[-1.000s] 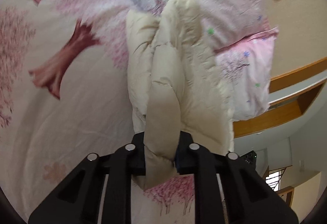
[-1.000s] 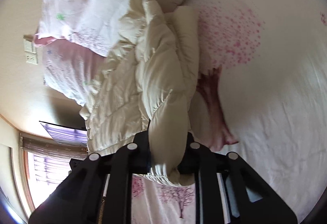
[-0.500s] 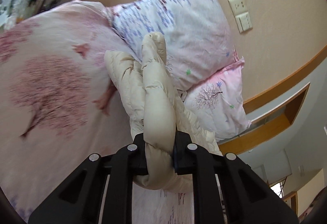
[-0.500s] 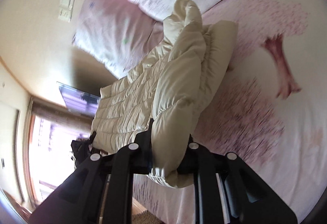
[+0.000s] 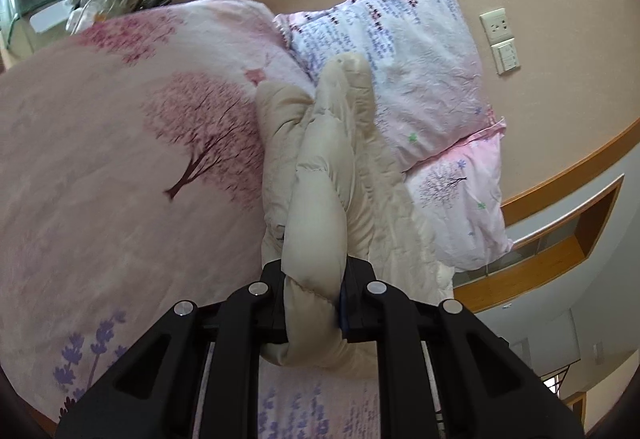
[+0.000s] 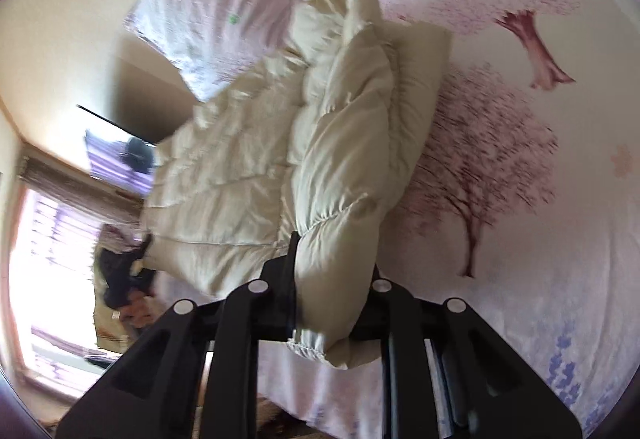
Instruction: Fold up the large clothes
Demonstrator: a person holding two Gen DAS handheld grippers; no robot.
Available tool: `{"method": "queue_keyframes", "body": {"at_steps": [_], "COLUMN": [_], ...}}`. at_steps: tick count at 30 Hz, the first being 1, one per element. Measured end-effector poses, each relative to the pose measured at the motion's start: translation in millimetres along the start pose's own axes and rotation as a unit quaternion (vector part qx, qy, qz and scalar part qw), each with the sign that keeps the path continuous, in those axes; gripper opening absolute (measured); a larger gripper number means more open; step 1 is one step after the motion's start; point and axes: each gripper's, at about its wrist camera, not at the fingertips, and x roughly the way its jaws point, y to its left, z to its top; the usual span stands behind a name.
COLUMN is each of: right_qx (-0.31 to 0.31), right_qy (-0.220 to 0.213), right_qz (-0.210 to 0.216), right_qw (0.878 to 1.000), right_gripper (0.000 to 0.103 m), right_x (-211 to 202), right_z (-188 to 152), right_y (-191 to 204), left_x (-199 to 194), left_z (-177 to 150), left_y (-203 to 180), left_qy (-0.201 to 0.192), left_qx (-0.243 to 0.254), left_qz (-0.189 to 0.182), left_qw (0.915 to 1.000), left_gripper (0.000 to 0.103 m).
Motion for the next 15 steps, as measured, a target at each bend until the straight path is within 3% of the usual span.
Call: {"method": "queue_keyframes", "body": {"at_steps": [1,3,6,9,10,11,13,15], "right_qx": [0.002,0.006,-0.025,-0.064,-0.074,-0.093,-0.126,-0.164], "right_qy": [0.000,-0.002,-0.039,-0.120,-0.144,-0.173,-0.198,-0.190], "right_qz": [-0.008,-0.031,-0.105,-0.176,-0.189,-0.197,-0.185,-0.158], "right_qw": [1.000,0.999,0.993,0.975,0.969,0.960,0.954,0.955], "right_gripper": [0.024,0.039,0.053,0.053,0.053,0.053,0.052,0.041], "right_x": [1,4,-7,-26,-29,-31,-25,-2], "right_z": [-2,-1,1,2,4,3,0,-3], "right_y": [-1,-1,14,39,49,63,91,119], "left_x": [2,4,2,-8,-14,-20,-31,-42], "left_z": [-2,-5,-7,-8,-8,-9,-13,-21], "left_y": [3,9,12,11,11,11,13,14], "left_qy": [0.002,0.006,0.006,-0.001,-0.010,-0.021,-0.037,-0.051], "left_qx": [-0.002,-0.007,-0.011,-0.005,-0.006,-0.009,-0.013,-0.017], "left_qz": [0.002,0.006,0.005,0.006,0.010,0.014,0.013,0.018], "left_qw": [1.0000,0.9999,0.9999,1.0000,0.9999,0.9996,0.9991,0.9984], "left_gripper": [0.016,0.019,0.025,0.040,0.051,0.055,0.055,0.055]}}
